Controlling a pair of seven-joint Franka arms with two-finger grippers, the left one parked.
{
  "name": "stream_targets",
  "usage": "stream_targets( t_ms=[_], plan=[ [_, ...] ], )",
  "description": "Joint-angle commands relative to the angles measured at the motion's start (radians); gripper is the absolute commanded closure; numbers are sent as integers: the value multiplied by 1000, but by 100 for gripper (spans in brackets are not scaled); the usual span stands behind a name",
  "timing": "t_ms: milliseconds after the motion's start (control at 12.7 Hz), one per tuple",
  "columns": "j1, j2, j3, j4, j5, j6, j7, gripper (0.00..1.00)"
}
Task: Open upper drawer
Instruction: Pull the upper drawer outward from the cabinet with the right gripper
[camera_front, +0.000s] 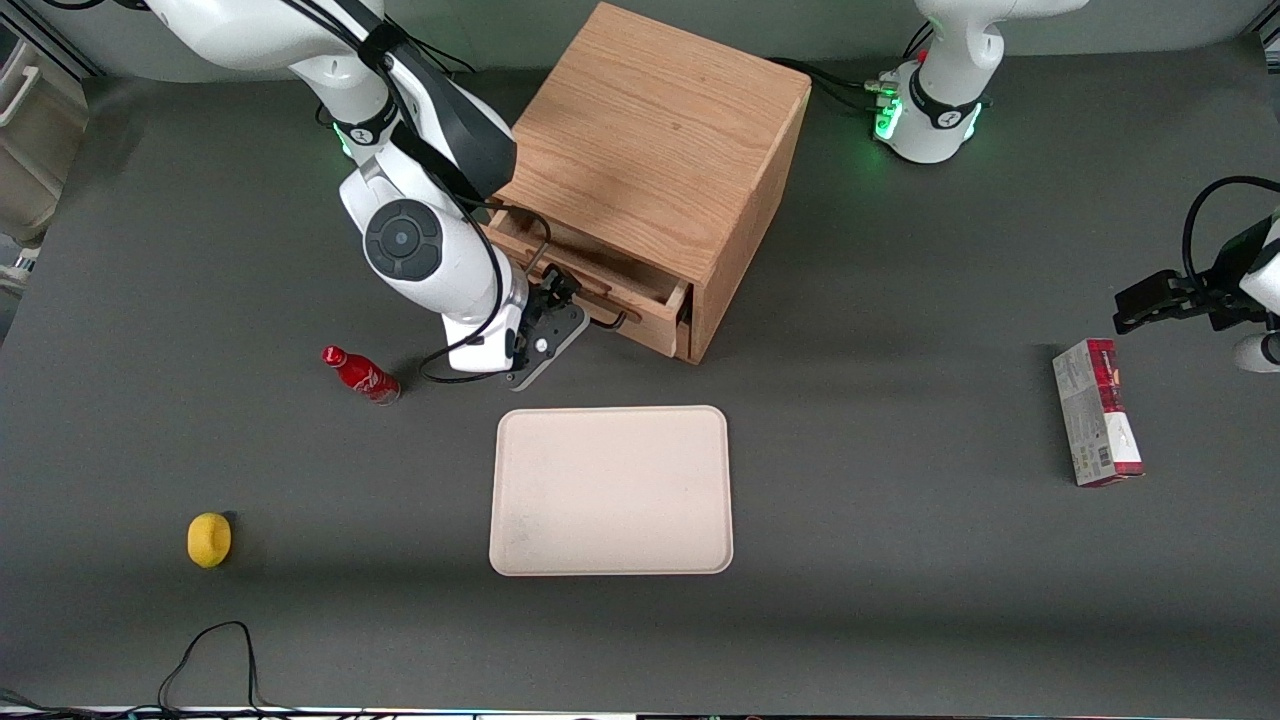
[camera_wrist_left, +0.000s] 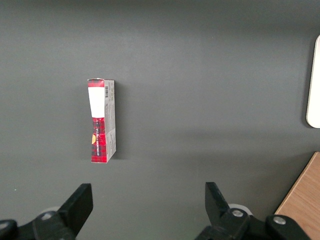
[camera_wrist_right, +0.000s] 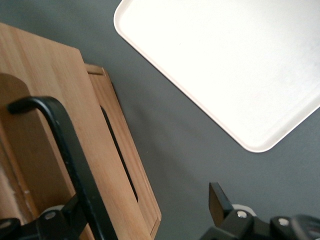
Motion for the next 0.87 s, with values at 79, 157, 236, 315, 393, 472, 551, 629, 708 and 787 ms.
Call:
stream_targets(
  t_ms=[79, 157, 236, 315, 393, 472, 551, 629, 708, 787],
  plan=[
    [2, 53, -52, 103, -14, -27, -77, 0],
    [2, 64, -63, 118, -16, -30, -79, 0],
    [2, 70, -72, 127, -16, -30, -79, 0],
    [1, 81, -83, 138, -20, -30, -80, 0],
    [1, 87, -95, 152, -38, -30, -80, 0],
    [1, 95, -98, 164, -49, -31, -80, 0],
    [1, 101, -104, 176, -51, -31, -80, 0],
    [1, 105, -130, 195, -52, -31, -80, 0],
    [1, 109, -146, 211, -51, -33, -80, 0],
    [1, 112, -152, 216, -51, -33, -79, 0]
  ],
)
